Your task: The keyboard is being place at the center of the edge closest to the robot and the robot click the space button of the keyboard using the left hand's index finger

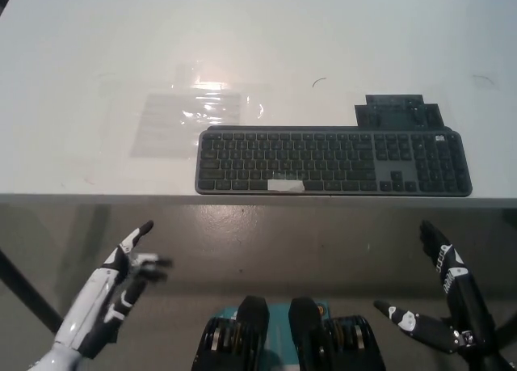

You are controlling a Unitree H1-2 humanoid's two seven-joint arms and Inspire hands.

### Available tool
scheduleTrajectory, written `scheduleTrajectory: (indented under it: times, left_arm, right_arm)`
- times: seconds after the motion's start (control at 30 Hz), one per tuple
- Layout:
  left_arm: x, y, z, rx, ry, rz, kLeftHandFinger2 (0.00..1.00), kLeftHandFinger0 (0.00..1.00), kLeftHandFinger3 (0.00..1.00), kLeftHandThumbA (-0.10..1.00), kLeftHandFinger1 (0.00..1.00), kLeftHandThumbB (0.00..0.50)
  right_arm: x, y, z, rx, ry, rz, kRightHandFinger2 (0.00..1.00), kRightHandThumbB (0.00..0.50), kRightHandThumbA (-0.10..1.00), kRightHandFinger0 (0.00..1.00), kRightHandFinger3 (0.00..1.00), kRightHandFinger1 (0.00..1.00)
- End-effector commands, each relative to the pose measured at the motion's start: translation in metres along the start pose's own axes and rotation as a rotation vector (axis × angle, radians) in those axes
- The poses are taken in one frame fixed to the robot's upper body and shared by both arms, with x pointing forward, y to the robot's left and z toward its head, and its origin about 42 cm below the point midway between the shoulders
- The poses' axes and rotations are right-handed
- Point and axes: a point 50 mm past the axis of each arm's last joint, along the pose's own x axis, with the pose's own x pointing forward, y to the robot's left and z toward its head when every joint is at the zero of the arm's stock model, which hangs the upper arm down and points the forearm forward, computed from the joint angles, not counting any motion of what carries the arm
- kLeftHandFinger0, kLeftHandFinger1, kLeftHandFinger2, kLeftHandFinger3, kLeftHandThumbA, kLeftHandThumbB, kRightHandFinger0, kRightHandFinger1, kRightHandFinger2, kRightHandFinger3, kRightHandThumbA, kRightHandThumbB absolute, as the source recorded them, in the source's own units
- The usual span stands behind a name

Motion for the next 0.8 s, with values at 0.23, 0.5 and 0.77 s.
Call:
scheduleTrajectory:
  times: [0.23, 0.5, 0.77]
  left_arm:
    - [0.068, -0.018, 0.052, 0.348, -0.236, -0.029, 0.17, 0.00, 1.00, 1.00, 0.01, 0.355]
    - [0.112, -0.045, 0.052, 0.390, -0.260, -0.078, 0.06, 0.00, 1.00, 1.00, 0.00, 0.300]
    - [0.153, -0.071, 0.049, 0.447, -0.247, -0.127, 0.05, 0.00, 1.00, 1.00, 0.00, 0.339]
  right_arm:
    - [0.004, -0.001, 0.012, -0.022, -0.084, 0.016, 1.00, 0.288, 1.00, 1.00, 1.00, 1.00]
    - [0.008, -0.001, 0.014, -0.025, -0.089, 0.022, 1.00, 0.287, 1.00, 1.00, 1.00, 1.00]
    - [0.010, -0.002, 0.017, -0.035, -0.095, 0.025, 1.00, 0.277, 1.00, 1.00, 1.00, 1.00]
